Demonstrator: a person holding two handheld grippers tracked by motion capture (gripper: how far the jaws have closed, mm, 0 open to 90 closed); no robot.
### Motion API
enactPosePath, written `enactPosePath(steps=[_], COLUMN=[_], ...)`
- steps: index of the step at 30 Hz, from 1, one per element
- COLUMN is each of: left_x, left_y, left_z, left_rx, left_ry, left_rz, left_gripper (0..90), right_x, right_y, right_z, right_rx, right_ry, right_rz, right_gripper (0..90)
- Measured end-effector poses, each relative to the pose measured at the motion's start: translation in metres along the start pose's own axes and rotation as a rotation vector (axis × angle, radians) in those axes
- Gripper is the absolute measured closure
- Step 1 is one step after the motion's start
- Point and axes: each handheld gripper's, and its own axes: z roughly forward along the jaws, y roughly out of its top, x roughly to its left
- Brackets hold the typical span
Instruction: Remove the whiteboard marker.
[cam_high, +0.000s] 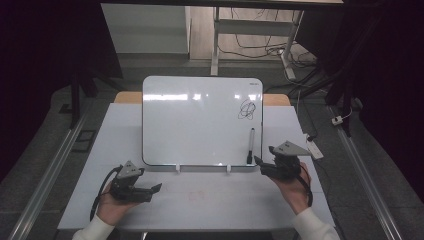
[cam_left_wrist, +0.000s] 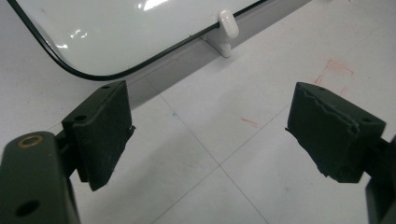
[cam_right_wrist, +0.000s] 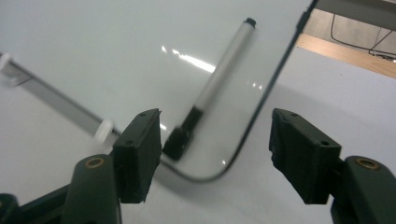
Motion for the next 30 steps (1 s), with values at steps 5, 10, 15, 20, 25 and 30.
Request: enactPosePath(steps=[5, 10, 15, 20, 25, 30], left_x=[-0.001, -0.001, -0.002, -0.002, -0.002, -0.002], left_y=[0.000, -0.001, -0.001, -0.001, -0.001, -0.001], left_z=[0.001, 0.001, 0.001, 0.000, 0.000, -0.001], left_rx=[0.004, 0.006, 0.005, 0.005, 0.003, -0.002], left_ry=[0.006, 0.008, 0.009, 0.010, 0.010, 0.013], left_rz=[0.012, 0.016, 0.022, 0.026, 0.028, 0.027], left_gripper=[14.1, 13.9, 13.9, 13.8, 13.8, 13.8], right_x=[0.005, 0.010, 0.012, 0.011, 0.017, 0.025], right_y=[0.020, 0.031, 0.035, 0.035, 0.035, 0.035], right_z=[0.026, 0.039, 0.051, 0.054, 0.056, 0.059], right_rx=[0.016, 0.021, 0.042, 0.039, 0.039, 0.038], right_ry=[-0.039, -0.096, -0.154, -0.180, -0.161, -0.157], right_rz=[0.022, 0.033, 0.066, 0.084, 0.101, 0.079], right_gripper=[46.5, 55.0, 63.3, 70.0, 78.5, 81.1])
